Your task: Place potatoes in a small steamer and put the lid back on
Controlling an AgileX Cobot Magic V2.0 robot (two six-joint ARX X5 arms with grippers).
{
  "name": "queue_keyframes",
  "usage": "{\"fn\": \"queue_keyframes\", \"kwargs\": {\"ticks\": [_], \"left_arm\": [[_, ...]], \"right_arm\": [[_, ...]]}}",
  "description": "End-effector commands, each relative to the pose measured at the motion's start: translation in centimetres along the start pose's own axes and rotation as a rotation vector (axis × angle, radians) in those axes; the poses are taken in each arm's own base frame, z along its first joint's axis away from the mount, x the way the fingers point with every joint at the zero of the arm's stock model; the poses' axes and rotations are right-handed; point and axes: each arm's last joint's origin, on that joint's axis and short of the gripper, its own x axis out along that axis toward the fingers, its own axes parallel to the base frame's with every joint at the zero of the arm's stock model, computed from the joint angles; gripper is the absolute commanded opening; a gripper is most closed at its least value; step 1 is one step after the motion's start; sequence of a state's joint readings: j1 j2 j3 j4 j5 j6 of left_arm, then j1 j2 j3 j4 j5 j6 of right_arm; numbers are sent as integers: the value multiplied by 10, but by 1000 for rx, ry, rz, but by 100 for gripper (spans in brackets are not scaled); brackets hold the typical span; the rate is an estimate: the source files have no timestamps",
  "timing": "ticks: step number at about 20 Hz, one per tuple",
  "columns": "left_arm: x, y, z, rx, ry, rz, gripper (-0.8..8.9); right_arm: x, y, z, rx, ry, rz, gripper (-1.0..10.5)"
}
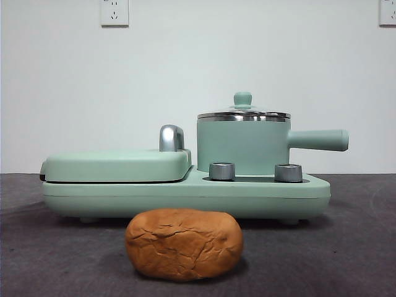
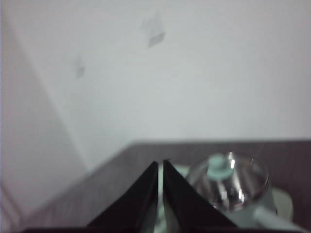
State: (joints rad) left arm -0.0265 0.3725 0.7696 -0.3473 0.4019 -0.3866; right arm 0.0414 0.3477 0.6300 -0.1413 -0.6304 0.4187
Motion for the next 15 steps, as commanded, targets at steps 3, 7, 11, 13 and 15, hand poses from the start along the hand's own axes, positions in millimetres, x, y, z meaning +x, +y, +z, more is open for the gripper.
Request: {"fn": "queue_keyframes", "kwargs": {"ticks": [3, 7, 11, 13, 15], "left_arm": [[21, 4, 4, 160, 168, -87, 10], [36, 7, 1, 258, 283, -119, 10], [46, 7, -4, 368, 359, -170, 10], [49, 7, -8, 421, 392, -193, 10], [51, 7, -12, 466, 424, -216, 11]], "right_arm": [[10, -1, 2, -193, 118, 31, 13], [16, -2, -3, -268, 212, 17, 14], [21, -3, -11, -354, 330, -18, 13], [22, -4, -16, -400, 387, -39, 14], [23, -6, -20, -439, 435, -58, 14]]}}
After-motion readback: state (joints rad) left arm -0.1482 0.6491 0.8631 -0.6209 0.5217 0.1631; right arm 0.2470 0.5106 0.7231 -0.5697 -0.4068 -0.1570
